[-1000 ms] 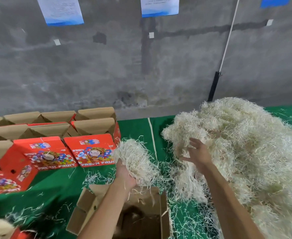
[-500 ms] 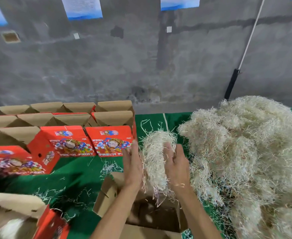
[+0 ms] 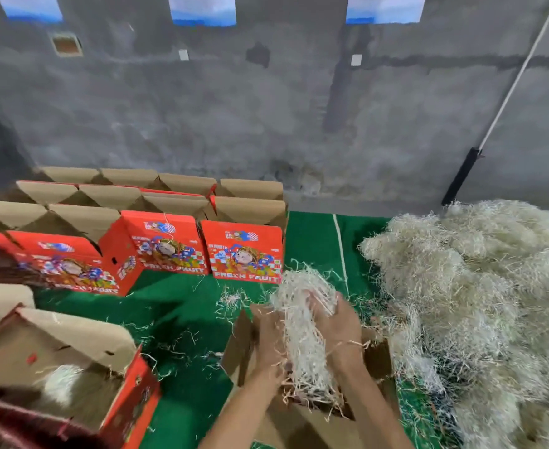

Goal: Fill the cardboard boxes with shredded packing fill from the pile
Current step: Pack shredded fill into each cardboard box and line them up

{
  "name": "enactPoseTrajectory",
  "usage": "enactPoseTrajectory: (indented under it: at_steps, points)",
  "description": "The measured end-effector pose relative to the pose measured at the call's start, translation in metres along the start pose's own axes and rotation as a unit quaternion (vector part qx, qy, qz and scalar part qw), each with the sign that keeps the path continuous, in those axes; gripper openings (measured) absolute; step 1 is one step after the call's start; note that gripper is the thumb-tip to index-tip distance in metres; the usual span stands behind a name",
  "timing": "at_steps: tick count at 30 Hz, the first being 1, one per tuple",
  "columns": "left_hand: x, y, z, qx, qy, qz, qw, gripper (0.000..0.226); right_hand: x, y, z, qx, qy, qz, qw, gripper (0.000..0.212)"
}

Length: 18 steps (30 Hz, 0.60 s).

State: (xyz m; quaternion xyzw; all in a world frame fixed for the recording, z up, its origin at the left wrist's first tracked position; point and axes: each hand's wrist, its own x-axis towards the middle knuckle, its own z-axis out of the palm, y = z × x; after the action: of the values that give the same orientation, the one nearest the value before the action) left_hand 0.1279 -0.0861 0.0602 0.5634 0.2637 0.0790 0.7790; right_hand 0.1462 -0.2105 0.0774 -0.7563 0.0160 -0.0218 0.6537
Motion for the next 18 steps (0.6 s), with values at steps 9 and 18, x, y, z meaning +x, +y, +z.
enactPoseTrajectory:
  at_steps: [9,18]
  points:
    - [-0.009,0.001,-0.002,0.088,-0.039,-0.06,0.993,0.032,0.016,0.019,0.009,-0.036,-0.011,0.13,0.991,0.044]
    - [0.024,0.025,-0.041,-0.036,0.093,-0.023,0.995,0.035,0.007,0.011,-0.024,0.073,0.095,0.048,0.992,0.01]
